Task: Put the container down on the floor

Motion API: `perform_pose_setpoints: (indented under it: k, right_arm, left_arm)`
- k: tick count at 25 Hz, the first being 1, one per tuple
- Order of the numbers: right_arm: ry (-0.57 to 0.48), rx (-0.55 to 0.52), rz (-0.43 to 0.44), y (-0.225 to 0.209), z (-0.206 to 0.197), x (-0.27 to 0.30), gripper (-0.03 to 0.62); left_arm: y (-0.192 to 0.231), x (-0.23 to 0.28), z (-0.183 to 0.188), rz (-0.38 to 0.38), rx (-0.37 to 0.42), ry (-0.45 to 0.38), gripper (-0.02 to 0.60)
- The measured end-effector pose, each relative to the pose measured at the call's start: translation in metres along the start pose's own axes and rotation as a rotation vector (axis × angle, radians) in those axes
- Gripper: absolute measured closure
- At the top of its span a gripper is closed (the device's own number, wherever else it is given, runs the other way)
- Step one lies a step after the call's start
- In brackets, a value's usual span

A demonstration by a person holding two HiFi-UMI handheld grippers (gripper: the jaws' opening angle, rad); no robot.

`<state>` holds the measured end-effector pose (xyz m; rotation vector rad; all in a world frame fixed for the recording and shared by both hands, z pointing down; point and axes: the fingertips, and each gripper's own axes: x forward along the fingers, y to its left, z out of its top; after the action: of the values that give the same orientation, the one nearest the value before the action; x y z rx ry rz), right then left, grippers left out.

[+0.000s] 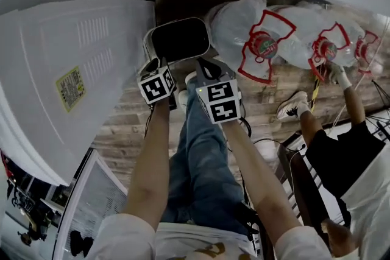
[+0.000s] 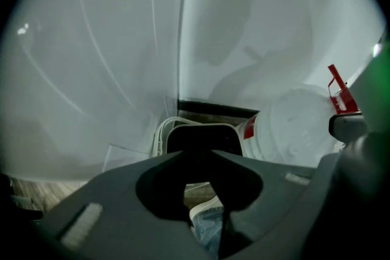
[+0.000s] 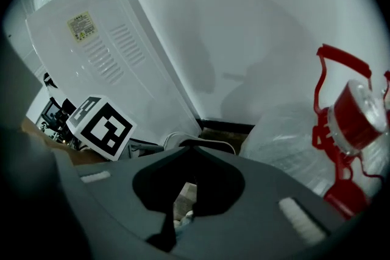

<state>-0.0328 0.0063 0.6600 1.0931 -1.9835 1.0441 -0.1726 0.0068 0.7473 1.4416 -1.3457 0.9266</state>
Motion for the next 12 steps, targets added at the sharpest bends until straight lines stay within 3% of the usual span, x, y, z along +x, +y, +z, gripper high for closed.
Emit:
perform_pose_setpoints:
  k: [7, 9, 12]
  right_arm:
    - [-0.028, -0.072, 0.000, 0.010, 0.028, -0.039, 0.568]
    - [-0.040, -0.100, -0.015, 0.011, 0.039, -0.058, 0.568]
    - [-0.056, -0.132, -0.035, 0.012, 0.050, -0.082, 0.568]
  left_arm:
    - [-0.024, -0.053, 0.046, -0.129, 0.048, -0.136, 0.550]
    - [-0.029, -0.075, 0.057, -0.142, 0.075, -0.168, 0.568]
    - [-0.031, -0.105, 0.067, -0.153, 0.057, -0.206, 0.575]
